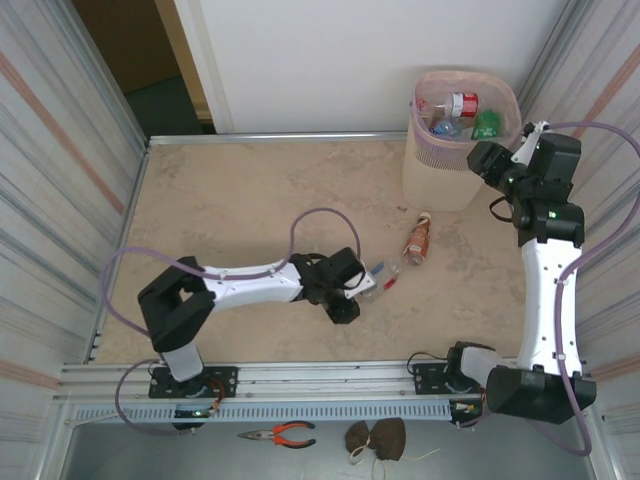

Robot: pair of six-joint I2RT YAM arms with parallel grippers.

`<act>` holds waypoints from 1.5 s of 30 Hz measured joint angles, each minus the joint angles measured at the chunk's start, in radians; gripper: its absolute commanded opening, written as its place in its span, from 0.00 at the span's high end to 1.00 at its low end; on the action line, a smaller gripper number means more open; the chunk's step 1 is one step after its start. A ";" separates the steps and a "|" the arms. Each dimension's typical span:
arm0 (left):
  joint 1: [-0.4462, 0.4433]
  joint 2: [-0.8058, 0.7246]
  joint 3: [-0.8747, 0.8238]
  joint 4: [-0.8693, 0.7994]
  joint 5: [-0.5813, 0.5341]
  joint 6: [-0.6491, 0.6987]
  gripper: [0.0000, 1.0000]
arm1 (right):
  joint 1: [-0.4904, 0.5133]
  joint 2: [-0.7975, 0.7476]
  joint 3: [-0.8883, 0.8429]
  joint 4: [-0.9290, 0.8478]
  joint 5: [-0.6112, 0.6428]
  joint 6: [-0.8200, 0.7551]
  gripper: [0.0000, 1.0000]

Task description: Put the plastic bottles in the bin

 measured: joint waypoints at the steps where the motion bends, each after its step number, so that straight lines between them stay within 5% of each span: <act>1: 0.013 -0.026 -0.005 0.016 0.007 0.000 0.79 | 0.005 -0.009 -0.006 -0.003 -0.012 0.007 0.40; 12: 0.145 -0.231 -0.029 0.211 0.144 0.008 0.79 | 0.077 -0.112 -0.093 -0.013 -0.158 0.108 0.30; 26: 0.214 -0.291 -0.026 0.318 0.331 0.050 0.79 | 0.309 -0.092 -0.113 0.013 -0.227 0.174 0.19; 45: 0.214 -0.282 -0.014 0.319 0.362 0.072 0.79 | 0.463 0.017 -0.110 0.051 -0.166 0.257 0.42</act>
